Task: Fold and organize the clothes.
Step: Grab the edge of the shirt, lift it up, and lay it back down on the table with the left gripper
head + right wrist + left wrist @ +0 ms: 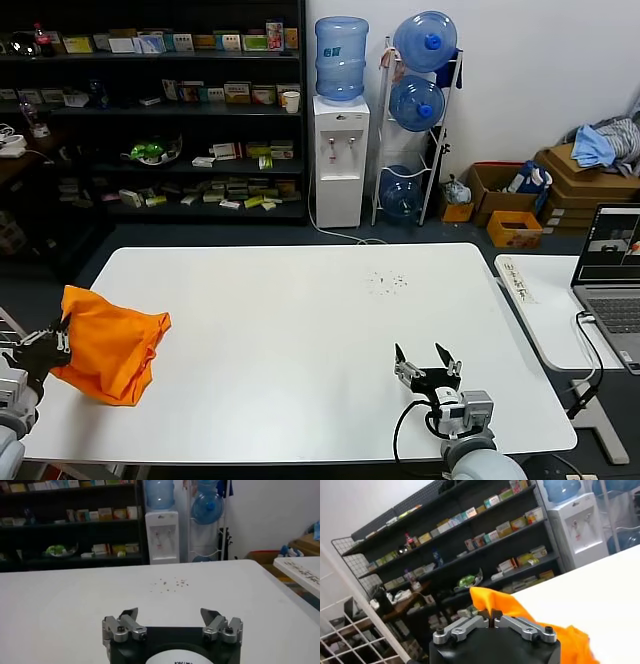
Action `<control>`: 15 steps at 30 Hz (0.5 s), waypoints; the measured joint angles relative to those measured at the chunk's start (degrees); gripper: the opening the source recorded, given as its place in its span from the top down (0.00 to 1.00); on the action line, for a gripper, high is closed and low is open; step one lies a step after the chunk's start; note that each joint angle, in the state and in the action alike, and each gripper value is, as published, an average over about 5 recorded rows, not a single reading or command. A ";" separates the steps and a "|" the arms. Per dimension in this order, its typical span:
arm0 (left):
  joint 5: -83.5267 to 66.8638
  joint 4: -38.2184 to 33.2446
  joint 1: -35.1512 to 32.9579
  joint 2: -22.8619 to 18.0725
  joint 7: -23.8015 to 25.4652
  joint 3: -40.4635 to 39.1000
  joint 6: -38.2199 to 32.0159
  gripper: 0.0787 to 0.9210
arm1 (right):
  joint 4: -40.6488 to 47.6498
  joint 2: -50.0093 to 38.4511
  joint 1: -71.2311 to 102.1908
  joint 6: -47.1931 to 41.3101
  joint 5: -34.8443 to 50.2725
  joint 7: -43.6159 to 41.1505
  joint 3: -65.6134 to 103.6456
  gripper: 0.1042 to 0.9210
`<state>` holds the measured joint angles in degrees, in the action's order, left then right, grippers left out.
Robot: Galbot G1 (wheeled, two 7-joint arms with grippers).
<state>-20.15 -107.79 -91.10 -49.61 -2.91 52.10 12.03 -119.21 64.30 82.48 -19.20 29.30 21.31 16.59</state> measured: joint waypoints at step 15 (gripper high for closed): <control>-23.39 -11.85 5.72 -8.08 -9.46 -24.01 0.37 0.96 | 1.06 0.87 0.38 -0.95 -0.05 0.98 0.82 0.12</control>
<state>-43.54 -119.64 -85.38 -57.69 -12.38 28.09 12.40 -118.15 65.17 82.86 -20.16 29.24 22.29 17.40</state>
